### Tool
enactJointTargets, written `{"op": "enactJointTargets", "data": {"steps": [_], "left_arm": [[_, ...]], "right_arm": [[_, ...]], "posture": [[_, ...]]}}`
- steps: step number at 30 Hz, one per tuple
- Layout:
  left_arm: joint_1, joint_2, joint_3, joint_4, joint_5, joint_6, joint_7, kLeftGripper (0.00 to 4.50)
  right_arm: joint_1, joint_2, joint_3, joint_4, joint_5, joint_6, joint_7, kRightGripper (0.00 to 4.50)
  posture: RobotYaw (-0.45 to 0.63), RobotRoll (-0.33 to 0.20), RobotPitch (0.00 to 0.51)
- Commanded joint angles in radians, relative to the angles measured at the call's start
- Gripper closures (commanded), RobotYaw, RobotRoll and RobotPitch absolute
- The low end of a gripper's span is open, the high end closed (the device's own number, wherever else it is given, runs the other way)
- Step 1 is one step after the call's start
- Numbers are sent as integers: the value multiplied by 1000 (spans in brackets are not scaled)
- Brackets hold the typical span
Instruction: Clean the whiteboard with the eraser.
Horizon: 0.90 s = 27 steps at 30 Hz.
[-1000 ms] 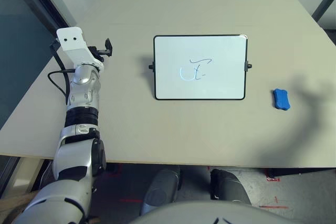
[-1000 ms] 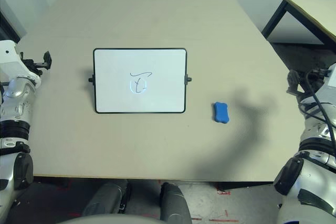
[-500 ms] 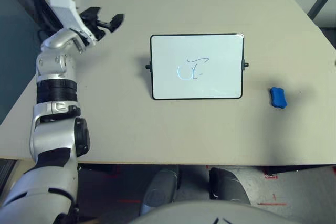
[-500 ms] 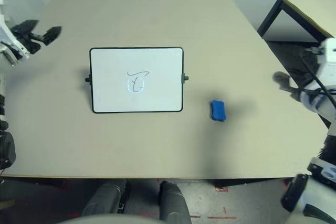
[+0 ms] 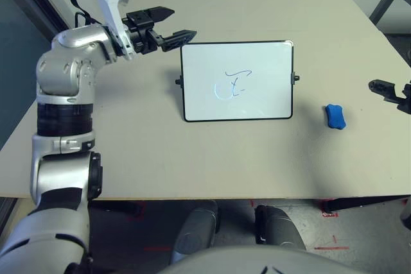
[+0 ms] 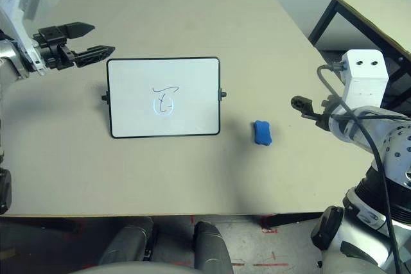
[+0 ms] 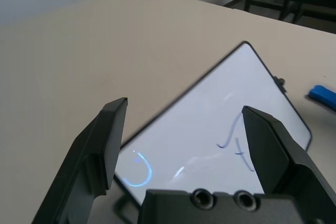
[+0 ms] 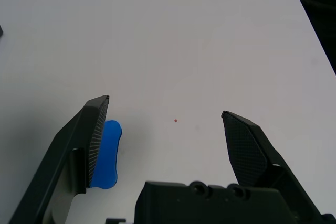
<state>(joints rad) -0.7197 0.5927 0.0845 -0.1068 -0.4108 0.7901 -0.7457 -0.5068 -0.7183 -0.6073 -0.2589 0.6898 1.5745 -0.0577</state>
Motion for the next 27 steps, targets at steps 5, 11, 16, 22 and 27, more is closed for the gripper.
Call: {"op": "enactJointTargets", "data": {"steps": [5,11,16,22,27], "left_arm": [[69,-95,44,-241,-96,278,208,43],[81,-77,49,-273,-112,343,261,43],[101,-42,15,-321,-127,369,256,43],[114,-46,22,-361,-153,412,282,43],[113,-61,34,-370,-164,429,307,43]], "right_arm": [[14,1,17,12,117,40,-95,0],[16,17,48,29,206,40,-168,0],[20,38,80,62,267,40,-227,0],[19,60,111,109,333,40,-287,0],[59,77,129,125,364,40,-320,0]], "posture": [[61,0,115],[77,0,120],[95,0,132],[117,0,140],[130,0,147]]}}
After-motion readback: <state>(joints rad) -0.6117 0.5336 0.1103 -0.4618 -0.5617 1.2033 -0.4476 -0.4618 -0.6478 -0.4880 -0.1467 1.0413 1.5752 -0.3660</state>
